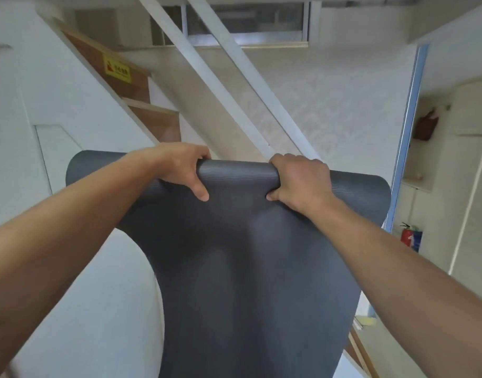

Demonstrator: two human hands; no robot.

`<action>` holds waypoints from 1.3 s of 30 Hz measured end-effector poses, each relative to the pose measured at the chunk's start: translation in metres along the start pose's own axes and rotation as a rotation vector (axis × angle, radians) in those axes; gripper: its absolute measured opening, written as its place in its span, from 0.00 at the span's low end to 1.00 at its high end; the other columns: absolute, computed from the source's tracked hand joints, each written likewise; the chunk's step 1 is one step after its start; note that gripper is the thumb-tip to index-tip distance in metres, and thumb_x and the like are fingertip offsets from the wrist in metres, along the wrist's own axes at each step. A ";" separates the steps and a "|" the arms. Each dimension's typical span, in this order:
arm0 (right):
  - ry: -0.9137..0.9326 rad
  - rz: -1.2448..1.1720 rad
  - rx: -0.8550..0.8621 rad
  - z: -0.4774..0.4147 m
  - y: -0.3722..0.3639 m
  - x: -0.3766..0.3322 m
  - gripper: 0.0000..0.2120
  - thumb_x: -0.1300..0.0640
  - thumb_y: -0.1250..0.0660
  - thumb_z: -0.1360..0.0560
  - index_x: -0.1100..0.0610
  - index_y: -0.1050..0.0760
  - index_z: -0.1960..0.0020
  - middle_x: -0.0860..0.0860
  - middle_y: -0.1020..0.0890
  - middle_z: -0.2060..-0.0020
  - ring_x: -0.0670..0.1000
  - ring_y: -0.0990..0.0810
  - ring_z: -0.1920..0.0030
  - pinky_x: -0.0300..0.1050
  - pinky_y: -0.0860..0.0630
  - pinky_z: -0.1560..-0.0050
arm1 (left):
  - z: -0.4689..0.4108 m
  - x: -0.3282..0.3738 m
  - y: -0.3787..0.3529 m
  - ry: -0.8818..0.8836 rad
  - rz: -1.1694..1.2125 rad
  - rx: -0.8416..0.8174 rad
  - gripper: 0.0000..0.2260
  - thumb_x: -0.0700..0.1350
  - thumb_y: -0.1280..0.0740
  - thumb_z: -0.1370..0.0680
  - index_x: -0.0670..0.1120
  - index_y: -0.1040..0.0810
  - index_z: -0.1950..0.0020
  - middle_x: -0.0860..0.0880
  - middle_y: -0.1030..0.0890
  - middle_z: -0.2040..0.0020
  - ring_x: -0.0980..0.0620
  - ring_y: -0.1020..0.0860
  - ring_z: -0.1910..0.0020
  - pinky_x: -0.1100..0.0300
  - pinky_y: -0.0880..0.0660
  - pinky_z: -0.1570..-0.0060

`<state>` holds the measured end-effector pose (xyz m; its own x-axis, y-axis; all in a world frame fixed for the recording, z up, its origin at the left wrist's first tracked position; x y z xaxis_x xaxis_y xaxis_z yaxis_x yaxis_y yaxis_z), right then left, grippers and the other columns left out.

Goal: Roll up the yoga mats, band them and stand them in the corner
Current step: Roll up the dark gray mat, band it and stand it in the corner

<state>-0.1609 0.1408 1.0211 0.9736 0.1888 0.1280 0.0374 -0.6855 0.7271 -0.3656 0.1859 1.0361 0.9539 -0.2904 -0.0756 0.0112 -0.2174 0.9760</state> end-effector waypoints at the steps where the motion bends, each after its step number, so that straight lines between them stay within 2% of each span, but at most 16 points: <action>1: -0.001 0.006 0.006 -0.002 0.005 0.000 0.26 0.40 0.25 0.31 0.49 0.29 0.39 0.48 0.22 0.49 0.54 0.22 0.48 0.47 0.36 0.57 | 0.001 -0.003 0.002 0.007 0.035 -0.049 0.36 0.65 0.19 0.43 0.58 0.27 0.40 0.58 0.21 0.48 0.51 0.21 0.49 0.48 0.23 0.42; 4: 0.001 0.020 0.053 -0.010 0.025 0.000 0.27 0.39 0.25 0.31 0.48 0.29 0.37 0.47 0.22 0.47 0.53 0.23 0.45 0.47 0.36 0.55 | 0.010 -0.007 0.011 0.010 0.172 -0.140 0.33 0.62 0.17 0.44 0.58 0.23 0.43 0.57 0.18 0.48 0.52 0.19 0.49 0.49 0.21 0.42; 6: -0.008 0.034 0.099 -0.018 0.045 -0.001 0.28 0.39 0.25 0.31 0.48 0.29 0.36 0.47 0.22 0.45 0.53 0.23 0.44 0.49 0.33 0.50 | 0.018 -0.009 0.034 -0.004 0.197 -0.091 0.31 0.61 0.17 0.45 0.58 0.22 0.46 0.57 0.17 0.50 0.53 0.18 0.51 0.49 0.21 0.44; 9: -0.017 0.057 0.201 -0.031 0.081 -0.007 0.30 0.40 0.24 0.32 0.49 0.30 0.35 0.48 0.23 0.43 0.54 0.24 0.41 0.51 0.32 0.44 | 0.032 -0.014 0.092 0.003 -0.013 0.138 0.29 0.65 0.20 0.41 0.55 0.23 0.46 0.56 0.19 0.54 0.52 0.21 0.55 0.50 0.22 0.49; 11: -0.025 0.075 0.282 -0.039 0.104 -0.012 0.30 0.42 0.23 0.32 0.49 0.29 0.35 0.49 0.23 0.43 0.55 0.24 0.42 0.51 0.32 0.44 | 0.045 -0.013 0.131 0.001 -0.179 0.349 0.30 0.68 0.24 0.38 0.54 0.25 0.43 0.54 0.20 0.53 0.49 0.22 0.55 0.52 0.23 0.53; 14: -0.053 0.109 0.410 -0.041 0.124 -0.016 0.31 0.48 0.19 0.36 0.52 0.26 0.38 0.51 0.21 0.48 0.57 0.22 0.47 0.53 0.30 0.47 | 0.064 -0.010 0.163 -0.016 -0.328 0.616 0.32 0.71 0.27 0.37 0.53 0.26 0.42 0.52 0.19 0.53 0.46 0.22 0.54 0.54 0.31 0.57; 16: -0.071 0.147 0.513 -0.032 0.129 -0.020 0.31 0.52 0.16 0.42 0.54 0.24 0.43 0.52 0.21 0.53 0.59 0.21 0.53 0.52 0.28 0.51 | 0.078 -0.005 0.161 -0.030 -0.349 0.759 0.32 0.72 0.28 0.36 0.52 0.26 0.42 0.50 0.19 0.51 0.45 0.21 0.51 0.51 0.32 0.51; 18: -0.082 0.182 0.567 -0.016 0.125 -0.025 0.32 0.55 0.16 0.45 0.54 0.24 0.44 0.53 0.21 0.54 0.60 0.22 0.55 0.53 0.27 0.52 | 0.088 -0.003 0.140 -0.030 -0.341 0.842 0.32 0.71 0.27 0.36 0.50 0.25 0.43 0.49 0.20 0.51 0.44 0.21 0.50 0.48 0.33 0.47; 20: -0.075 0.204 0.463 0.000 0.106 -0.031 0.32 0.57 0.19 0.43 0.53 0.26 0.41 0.53 0.23 0.49 0.60 0.24 0.51 0.54 0.28 0.51 | 0.097 -0.001 0.103 -0.021 -0.314 0.871 0.33 0.70 0.26 0.37 0.47 0.25 0.44 0.47 0.20 0.52 0.43 0.21 0.51 0.47 0.33 0.47; 23: -0.036 0.144 -0.023 0.033 0.044 -0.038 0.38 0.47 0.22 0.38 0.49 0.33 0.31 0.53 0.30 0.39 0.58 0.30 0.40 0.53 0.29 0.47 | 0.106 0.004 0.020 -0.016 -0.262 0.738 0.35 0.70 0.26 0.36 0.47 0.25 0.41 0.47 0.20 0.48 0.42 0.22 0.49 0.47 0.33 0.47; 26: 0.021 0.107 -0.399 0.087 -0.012 -0.048 0.47 0.36 0.22 0.40 0.44 0.37 0.26 0.52 0.30 0.34 0.58 0.32 0.35 0.56 0.31 0.40 | 0.124 0.019 -0.072 -0.029 -0.184 0.556 0.33 0.68 0.26 0.34 0.47 0.25 0.38 0.47 0.20 0.45 0.42 0.22 0.47 0.47 0.32 0.46; 28: 0.038 -0.007 -0.638 0.125 -0.048 -0.056 0.47 0.35 0.21 0.42 0.41 0.37 0.27 0.48 0.27 0.38 0.55 0.28 0.38 0.55 0.30 0.42 | 0.143 0.035 -0.123 -0.066 -0.116 0.478 0.33 0.66 0.24 0.34 0.48 0.26 0.37 0.47 0.20 0.45 0.42 0.22 0.47 0.47 0.32 0.45; 31: 0.026 -0.145 -0.969 0.186 -0.101 -0.070 0.37 0.41 0.20 0.40 0.42 0.32 0.35 0.44 0.23 0.45 0.52 0.24 0.46 0.51 0.27 0.50 | 0.163 0.054 -0.193 -0.110 -0.066 0.324 0.34 0.66 0.25 0.34 0.49 0.27 0.35 0.48 0.21 0.43 0.44 0.22 0.45 0.48 0.33 0.46; 33: 0.050 -0.140 -1.006 0.220 -0.135 -0.079 0.29 0.43 0.21 0.38 0.45 0.30 0.42 0.45 0.22 0.51 0.51 0.23 0.52 0.49 0.28 0.56 | 0.172 0.061 -0.246 -0.116 -0.047 0.171 0.35 0.67 0.26 0.34 0.50 0.29 0.33 0.50 0.22 0.41 0.45 0.23 0.43 0.50 0.33 0.46; 35: 0.075 -0.120 -0.945 0.253 -0.171 -0.089 0.22 0.47 0.24 0.36 0.47 0.31 0.48 0.47 0.22 0.56 0.52 0.24 0.56 0.47 0.30 0.62 | 0.182 0.065 -0.298 -0.122 0.005 0.009 0.36 0.67 0.26 0.34 0.51 0.30 0.32 0.51 0.23 0.38 0.46 0.24 0.40 0.52 0.34 0.46; 39: 0.101 -0.043 -0.757 0.317 -0.222 -0.106 0.15 0.54 0.27 0.34 0.50 0.31 0.53 0.49 0.24 0.59 0.55 0.22 0.57 0.47 0.38 0.60 | 0.213 0.072 -0.394 -0.164 0.239 -0.429 0.40 0.66 0.22 0.38 0.50 0.31 0.33 0.49 0.26 0.40 0.46 0.25 0.42 0.55 0.30 0.46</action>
<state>-0.2012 0.0500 0.6322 0.9481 0.2927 0.1241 -0.1253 -0.0146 0.9920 -0.3648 0.0521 0.6031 0.8858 -0.4348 0.1619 -0.0461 0.2647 0.9632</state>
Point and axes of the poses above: each hand's wrist, its own z-axis away from the middle knuckle, its own y-axis out of the back of the hand, x = y × z, the point moved 10 cm from there along -z, towards the middle knuckle
